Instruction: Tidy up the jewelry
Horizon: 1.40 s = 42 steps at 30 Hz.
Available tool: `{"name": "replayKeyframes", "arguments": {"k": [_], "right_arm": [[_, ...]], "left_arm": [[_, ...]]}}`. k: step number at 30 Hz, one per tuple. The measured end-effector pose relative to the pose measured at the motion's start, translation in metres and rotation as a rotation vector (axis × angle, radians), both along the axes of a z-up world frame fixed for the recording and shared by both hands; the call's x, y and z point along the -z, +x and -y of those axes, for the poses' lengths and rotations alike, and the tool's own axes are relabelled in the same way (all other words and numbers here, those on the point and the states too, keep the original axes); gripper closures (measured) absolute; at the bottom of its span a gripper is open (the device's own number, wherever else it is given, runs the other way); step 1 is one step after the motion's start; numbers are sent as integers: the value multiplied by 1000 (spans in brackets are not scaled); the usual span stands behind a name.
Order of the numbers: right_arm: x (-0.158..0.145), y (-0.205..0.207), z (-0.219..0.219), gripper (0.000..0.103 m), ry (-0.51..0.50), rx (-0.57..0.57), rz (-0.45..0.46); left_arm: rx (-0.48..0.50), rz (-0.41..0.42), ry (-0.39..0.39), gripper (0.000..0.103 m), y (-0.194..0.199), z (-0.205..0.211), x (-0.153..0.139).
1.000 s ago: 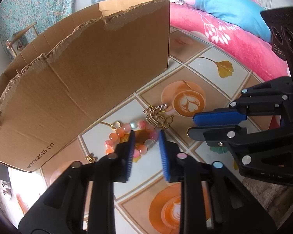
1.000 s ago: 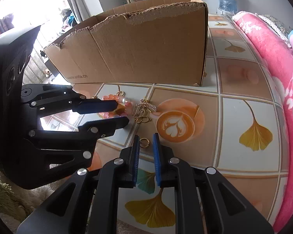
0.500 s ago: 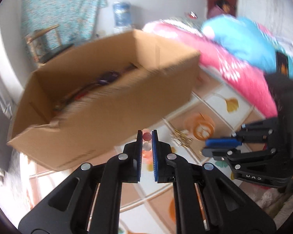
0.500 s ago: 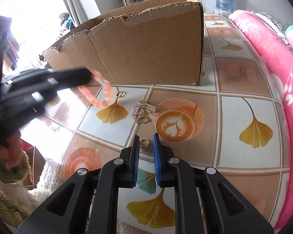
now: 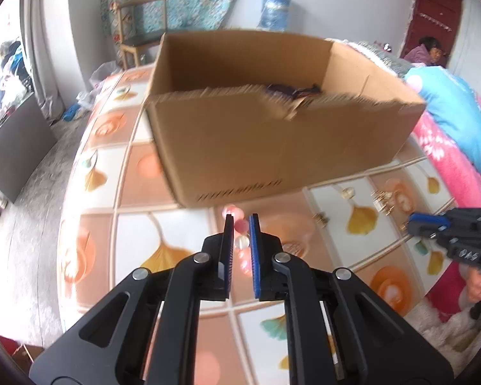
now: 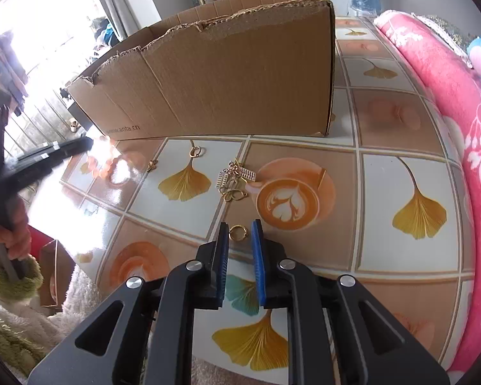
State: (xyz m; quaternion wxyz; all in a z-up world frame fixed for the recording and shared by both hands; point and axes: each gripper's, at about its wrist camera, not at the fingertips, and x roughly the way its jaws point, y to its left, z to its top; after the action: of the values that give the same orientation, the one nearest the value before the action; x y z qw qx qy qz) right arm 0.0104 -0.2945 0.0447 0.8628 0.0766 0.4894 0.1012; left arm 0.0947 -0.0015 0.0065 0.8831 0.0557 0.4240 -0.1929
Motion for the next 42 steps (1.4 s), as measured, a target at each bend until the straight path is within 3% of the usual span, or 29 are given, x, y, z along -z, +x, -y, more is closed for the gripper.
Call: {"name": "replayKeyframes", "arguments": {"k": [2,4,9,13,19,24,27,32,42], "right_arm": [[-4,-2,2,70,8,12,8],[-6,-2,3,68,7,21,12],[-6,-1,2,68,-9,34,14],[-6,-2,0,68,-23,33,13],[-5,-4,-2,66,-53,34,19],[-2,-6,-1,66,-61,26,23],[-2,-7,0,66,-59,23,32],[-1,-6,2,66,-54,20,37],[-2,-9,6,66,-39,32,48]], "left_arm": [[-5,0,-5,71,-3,-3,2],[-2,6,-12,63,-7,-7,2],[10,12,-26,62,-15,-6,3],[74,36,-51,57,-21,8,-1],[203,48,-109,57,-17,56,0],[269,47,-111,57,-11,92,7],[264,25,-105,58,-4,104,15],[239,-4,-108,77,6,112,24],[224,-21,-65,78,11,123,33]]}}
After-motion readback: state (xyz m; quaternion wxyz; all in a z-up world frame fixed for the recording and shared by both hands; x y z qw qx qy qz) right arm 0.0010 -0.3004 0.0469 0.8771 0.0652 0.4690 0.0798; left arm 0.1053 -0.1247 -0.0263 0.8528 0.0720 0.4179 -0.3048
